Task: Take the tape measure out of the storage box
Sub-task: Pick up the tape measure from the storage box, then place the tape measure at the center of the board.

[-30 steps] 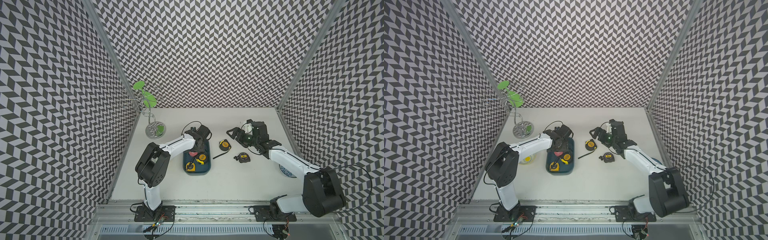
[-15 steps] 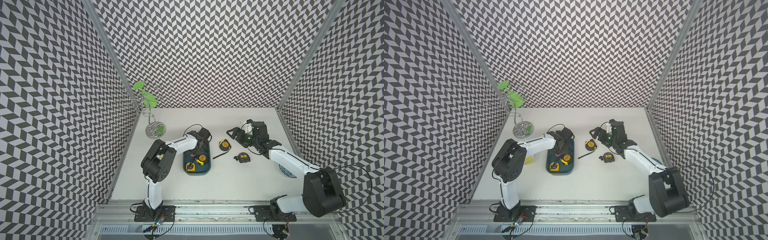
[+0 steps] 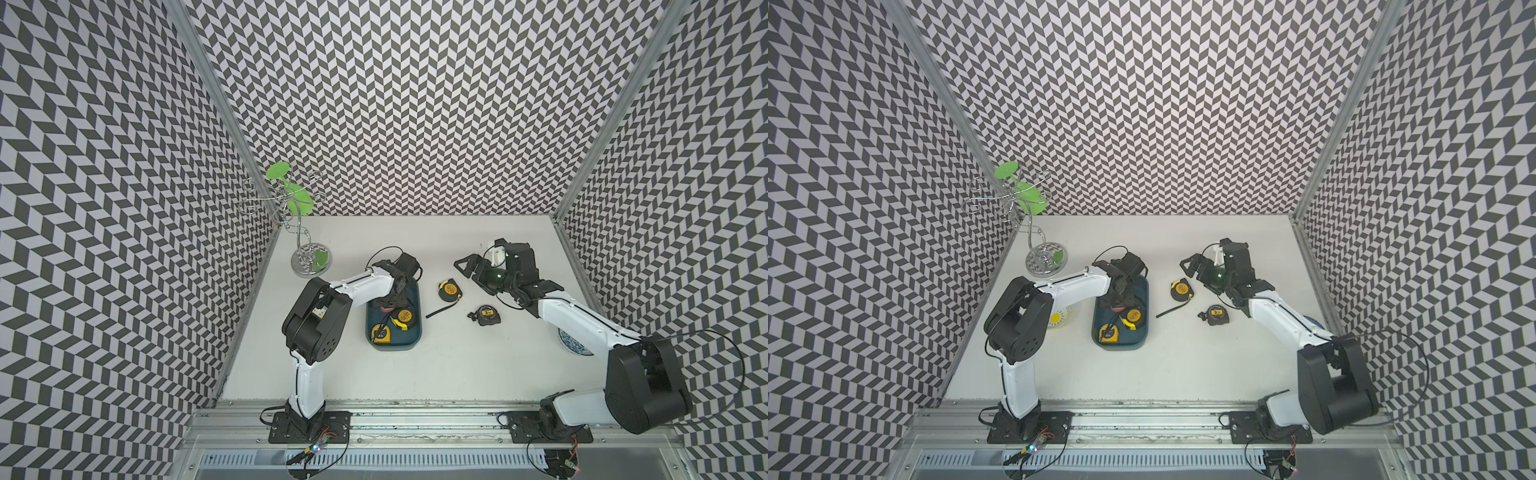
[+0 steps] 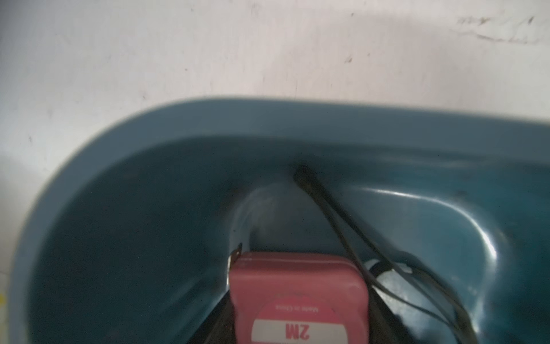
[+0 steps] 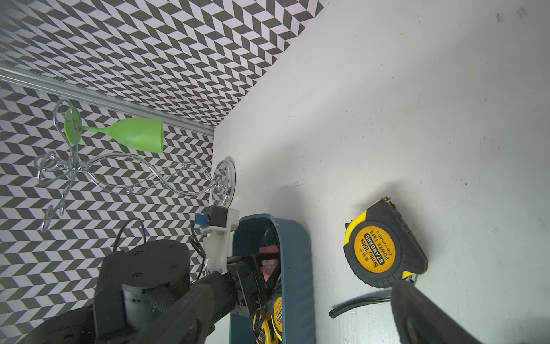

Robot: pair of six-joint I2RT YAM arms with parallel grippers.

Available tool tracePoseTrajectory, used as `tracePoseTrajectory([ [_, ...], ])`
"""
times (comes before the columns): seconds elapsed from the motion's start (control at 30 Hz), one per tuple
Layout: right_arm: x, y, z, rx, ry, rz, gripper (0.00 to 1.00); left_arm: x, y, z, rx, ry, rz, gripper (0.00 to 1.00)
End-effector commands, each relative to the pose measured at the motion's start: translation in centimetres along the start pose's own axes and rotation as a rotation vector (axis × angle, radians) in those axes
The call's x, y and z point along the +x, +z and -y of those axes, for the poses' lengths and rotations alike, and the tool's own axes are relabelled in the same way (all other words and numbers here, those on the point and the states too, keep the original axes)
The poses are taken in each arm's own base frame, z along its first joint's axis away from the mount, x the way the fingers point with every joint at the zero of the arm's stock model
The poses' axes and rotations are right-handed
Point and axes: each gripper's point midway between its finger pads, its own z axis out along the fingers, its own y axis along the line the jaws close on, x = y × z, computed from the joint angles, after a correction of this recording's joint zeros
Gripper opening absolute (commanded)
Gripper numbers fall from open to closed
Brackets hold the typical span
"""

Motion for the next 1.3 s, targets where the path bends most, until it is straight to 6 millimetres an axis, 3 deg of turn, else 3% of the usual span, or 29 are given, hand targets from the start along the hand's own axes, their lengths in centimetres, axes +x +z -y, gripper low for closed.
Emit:
tracePoseTrajectory([
  [0.0, -0.6, 0.1, -0.2, -0.020, -0.018, 0.021, 0.98, -2.0, -4.0, 0.1, 0.053, -0.035, 0.047, 0.13],
  [0.37, 0.6, -0.1, -1.5, -0.092, -0.070, -0.016, 0.98, -4.7, -11.1, 1.5, 0.210, -0.098, 0.112, 0.13],
  [0.73, 3.6, -1.2, -6.0, -0.248, -0.176, 0.004, 0.97, -8.0, -18.2, 5.2, 0.481, -0.214, 0.164, 0.09],
  [1.0, 4.7, -2.0, -9.4, -0.329, -0.245, 0.072, 0.95, -8.1, -20.5, 7.5, 0.629, -0.284, 0.126, 0.08],
  [1.27, 4.4, -1.2, -11.2, -0.340, -0.273, 0.104, 0.92, -7.7, -21.5, 9.4, 0.716, -0.309, 0.096, 0.05],
])
